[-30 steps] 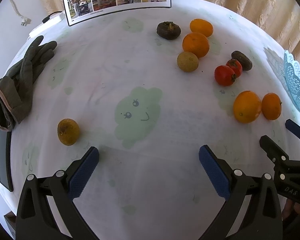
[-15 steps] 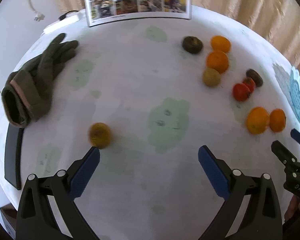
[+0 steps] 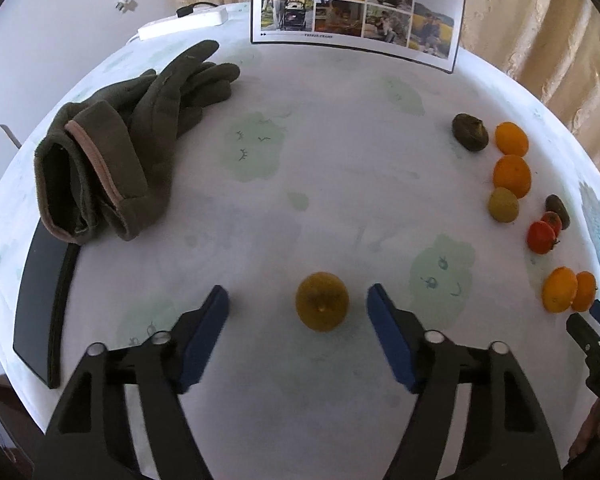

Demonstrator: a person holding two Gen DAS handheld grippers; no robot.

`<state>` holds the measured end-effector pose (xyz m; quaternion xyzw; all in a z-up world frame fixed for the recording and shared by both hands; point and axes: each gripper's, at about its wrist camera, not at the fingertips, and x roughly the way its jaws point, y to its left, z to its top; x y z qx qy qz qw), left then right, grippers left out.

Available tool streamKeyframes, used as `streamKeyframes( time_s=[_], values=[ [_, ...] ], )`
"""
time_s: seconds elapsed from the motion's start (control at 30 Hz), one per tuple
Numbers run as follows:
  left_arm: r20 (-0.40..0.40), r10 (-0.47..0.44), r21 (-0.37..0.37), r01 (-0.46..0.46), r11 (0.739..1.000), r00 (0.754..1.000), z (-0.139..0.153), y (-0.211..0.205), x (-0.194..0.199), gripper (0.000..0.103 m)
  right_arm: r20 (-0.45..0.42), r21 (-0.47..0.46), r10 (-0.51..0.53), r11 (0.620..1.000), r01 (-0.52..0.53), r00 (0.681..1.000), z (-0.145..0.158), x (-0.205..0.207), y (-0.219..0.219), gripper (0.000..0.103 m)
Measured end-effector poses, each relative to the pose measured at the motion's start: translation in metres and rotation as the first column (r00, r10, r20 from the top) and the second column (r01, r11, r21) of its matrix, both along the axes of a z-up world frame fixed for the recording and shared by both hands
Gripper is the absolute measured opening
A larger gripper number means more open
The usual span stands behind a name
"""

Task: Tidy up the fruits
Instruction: 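Grasp the small yellow fruit with the left tool while the right tool grasps the large tangerine, then drop the tangerine into the blue basket with the right tool while the left tool holds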

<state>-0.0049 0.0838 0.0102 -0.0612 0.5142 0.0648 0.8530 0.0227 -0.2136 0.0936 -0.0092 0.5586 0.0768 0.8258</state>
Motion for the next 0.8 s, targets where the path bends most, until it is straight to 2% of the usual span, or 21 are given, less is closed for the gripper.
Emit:
streamKeyframes(
  time_s=[0.13,0.2,0.37,0.53,0.6,0.8],
  values=[
    [0.005,-0.008,0.017,0.008,1.000,1.000,0.000,-0.001,0.011,0.057,-0.002,-0.002,0.000,1.000,0.000,1.000,-0.001,0.003,0.000,0.083],
    [0.009,-0.015,0.013,0.015,1.000,1.000,0.002,-0.002,0.012,0.042,-0.003,0.000,-0.004,1.000,0.004,1.000,-0.002,0.005,-0.001,0.078],
    [0.010,-0.043,0.001,0.043,0.999,0.999,0.005,-0.009,0.013,0.026,0.001,-0.001,-0.012,1.000,0.012,1.000,-0.002,0.012,-0.005,0.067],
    [0.008,-0.066,-0.015,0.066,0.998,0.998,0.007,-0.019,0.011,0.025,0.000,0.023,0.000,1.000,0.000,1.000,-0.001,0.018,-0.006,0.052],
    [0.007,-0.068,-0.018,0.068,0.997,0.998,0.008,-0.020,0.012,0.025,0.000,0.037,0.020,0.999,-0.020,1.000,0.000,0.020,-0.004,0.040],
    [0.023,-0.078,-0.021,0.078,0.997,0.997,0.016,-0.029,0.010,0.025,0.011,0.063,0.020,0.998,-0.021,1.000,0.008,0.016,-0.008,0.040]
  ],
)
